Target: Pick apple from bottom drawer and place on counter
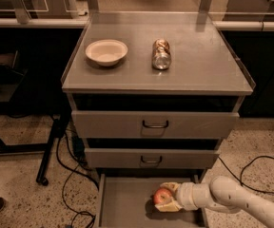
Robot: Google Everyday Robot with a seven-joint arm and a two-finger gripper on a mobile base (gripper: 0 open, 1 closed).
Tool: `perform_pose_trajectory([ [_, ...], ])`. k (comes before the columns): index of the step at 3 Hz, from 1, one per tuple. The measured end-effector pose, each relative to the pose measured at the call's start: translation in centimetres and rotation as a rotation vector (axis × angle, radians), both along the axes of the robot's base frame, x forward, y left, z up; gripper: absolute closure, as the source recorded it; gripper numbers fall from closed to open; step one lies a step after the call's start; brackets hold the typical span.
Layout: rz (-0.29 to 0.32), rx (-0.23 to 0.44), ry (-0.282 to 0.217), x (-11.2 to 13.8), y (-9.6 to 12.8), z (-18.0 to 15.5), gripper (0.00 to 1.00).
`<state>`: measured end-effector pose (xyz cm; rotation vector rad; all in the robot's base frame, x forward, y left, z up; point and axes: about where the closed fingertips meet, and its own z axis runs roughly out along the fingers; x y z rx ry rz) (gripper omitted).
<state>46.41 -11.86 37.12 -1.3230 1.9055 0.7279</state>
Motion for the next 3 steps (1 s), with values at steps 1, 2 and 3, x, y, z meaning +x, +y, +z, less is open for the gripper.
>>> perform_pose_trajectory([
  [1, -0.003, -0.004, -0.020, 0.1, 0.2, 1.8, 1.00],
  [2, -0.007, -0.011, -0.068, 0.4, 0.3, 6.6, 1.00],
  [3, -0.016, -0.031, -0.152, 0.7, -0.2, 11.8, 1.00],
])
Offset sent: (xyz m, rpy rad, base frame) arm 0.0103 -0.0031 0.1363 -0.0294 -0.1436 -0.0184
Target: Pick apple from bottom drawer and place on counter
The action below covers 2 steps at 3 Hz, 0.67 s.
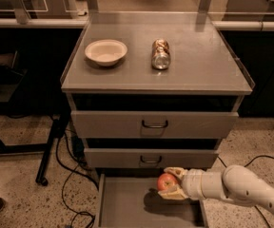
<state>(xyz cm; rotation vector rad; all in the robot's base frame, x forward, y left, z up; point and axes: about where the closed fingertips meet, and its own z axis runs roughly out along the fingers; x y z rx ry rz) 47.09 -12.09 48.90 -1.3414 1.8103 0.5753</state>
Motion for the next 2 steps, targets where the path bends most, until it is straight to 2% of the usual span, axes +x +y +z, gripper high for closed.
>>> perform_pose_trajectory([
  [2, 0.000, -0.005, -0.011, 0.14, -0.08, 0.68, 1.00],
])
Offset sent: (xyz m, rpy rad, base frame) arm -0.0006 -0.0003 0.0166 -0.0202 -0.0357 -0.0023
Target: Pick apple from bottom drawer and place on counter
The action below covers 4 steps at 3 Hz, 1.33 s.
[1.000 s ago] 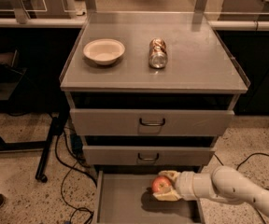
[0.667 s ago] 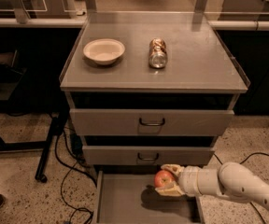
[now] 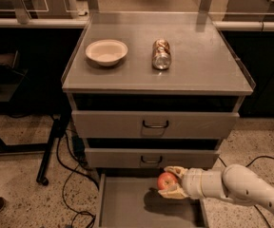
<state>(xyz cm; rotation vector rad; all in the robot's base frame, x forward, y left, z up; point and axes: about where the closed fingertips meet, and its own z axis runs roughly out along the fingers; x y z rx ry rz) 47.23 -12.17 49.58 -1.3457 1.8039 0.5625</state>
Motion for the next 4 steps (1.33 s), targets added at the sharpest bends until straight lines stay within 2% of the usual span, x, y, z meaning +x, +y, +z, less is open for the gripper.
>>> perform_pose_trajectory([
  [1, -0.011, -0.011, -0.094, 0.7, -0.4, 5.4, 1.00],
  [2, -0.028, -0.028, -0.210, 1.5, -1.2, 12.8, 1.00],
  [3, -0.033, -0.036, -0.246, 1.7, -1.4, 15.1, 1.00],
  [4, -0.042, -0.027, -0.234, 1.8, -1.1, 14.5, 1.00],
])
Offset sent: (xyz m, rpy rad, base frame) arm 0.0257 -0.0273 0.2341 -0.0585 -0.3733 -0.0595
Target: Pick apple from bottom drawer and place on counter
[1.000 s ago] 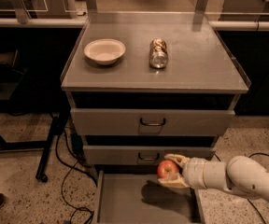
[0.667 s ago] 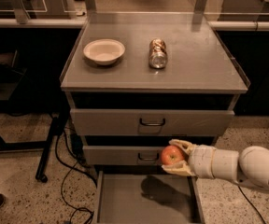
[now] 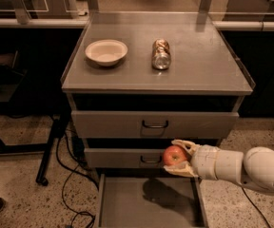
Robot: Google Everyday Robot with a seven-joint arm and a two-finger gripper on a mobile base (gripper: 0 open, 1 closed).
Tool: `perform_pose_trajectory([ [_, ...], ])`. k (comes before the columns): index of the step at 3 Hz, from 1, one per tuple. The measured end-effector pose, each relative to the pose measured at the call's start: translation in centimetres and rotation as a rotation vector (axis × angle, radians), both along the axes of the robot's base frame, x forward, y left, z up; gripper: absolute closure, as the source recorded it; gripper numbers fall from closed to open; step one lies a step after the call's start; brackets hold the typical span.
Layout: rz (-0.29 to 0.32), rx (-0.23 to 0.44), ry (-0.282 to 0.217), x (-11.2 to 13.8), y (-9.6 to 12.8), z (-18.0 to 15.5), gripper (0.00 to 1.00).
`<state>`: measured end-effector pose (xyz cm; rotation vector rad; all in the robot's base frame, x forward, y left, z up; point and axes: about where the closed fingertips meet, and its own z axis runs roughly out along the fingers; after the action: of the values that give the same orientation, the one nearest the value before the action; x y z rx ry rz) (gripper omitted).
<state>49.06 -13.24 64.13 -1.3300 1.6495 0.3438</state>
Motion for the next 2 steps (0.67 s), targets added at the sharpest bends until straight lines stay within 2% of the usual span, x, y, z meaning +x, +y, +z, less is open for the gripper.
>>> perform_pose_trajectory([
  [1, -0.052, -0.027, -0.109, 2.4, -1.2, 5.6, 1.00],
  [2, -0.101, -0.053, -0.190, 4.2, -2.6, 10.0, 1.00],
])
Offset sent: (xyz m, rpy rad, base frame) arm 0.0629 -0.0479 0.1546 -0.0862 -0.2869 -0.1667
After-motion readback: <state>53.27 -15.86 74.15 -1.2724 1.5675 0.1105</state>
